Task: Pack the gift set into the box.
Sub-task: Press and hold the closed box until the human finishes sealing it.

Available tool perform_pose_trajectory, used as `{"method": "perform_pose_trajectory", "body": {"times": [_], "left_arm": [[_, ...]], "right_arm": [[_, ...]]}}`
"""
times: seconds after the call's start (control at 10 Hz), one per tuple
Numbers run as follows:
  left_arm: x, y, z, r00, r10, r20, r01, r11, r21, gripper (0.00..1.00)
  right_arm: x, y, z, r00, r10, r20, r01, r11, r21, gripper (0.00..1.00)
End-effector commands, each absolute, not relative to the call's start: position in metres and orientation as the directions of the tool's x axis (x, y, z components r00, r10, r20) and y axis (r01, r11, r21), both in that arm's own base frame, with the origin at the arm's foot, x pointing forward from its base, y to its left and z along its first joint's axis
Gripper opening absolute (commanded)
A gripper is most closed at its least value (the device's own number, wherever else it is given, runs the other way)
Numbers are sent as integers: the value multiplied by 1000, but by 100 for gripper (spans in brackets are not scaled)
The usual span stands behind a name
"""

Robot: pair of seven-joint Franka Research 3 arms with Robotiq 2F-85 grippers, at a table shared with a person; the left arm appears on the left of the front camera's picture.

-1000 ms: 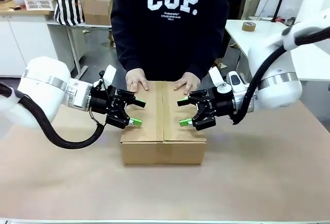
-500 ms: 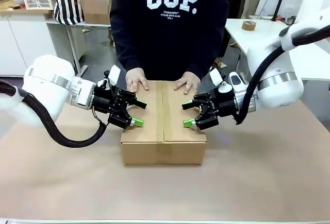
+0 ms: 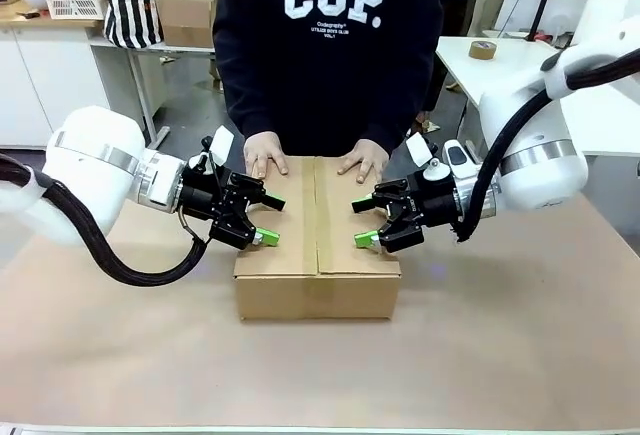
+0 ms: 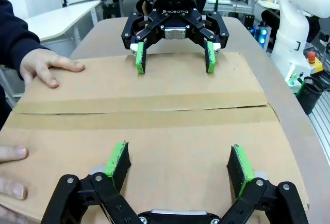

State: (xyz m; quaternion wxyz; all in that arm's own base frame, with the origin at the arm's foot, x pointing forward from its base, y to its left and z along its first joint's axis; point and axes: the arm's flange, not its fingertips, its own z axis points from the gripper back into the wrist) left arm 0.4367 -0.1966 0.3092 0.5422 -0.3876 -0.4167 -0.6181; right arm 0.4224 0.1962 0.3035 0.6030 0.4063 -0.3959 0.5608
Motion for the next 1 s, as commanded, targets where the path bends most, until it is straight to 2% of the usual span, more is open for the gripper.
{"method": "perform_pose_trajectory", "body": {"times": [0.0,0.9], "left_arm": [[435,-195,307,-122,-340,932,992,-73,103,100],[435,-195,307,-122,-340,932,992,-73,103,100]], "right_arm": [[420,195,301,37,351,936,-999,28,29,100],[420,195,301,37,351,936,-999,28,29,100]]}}
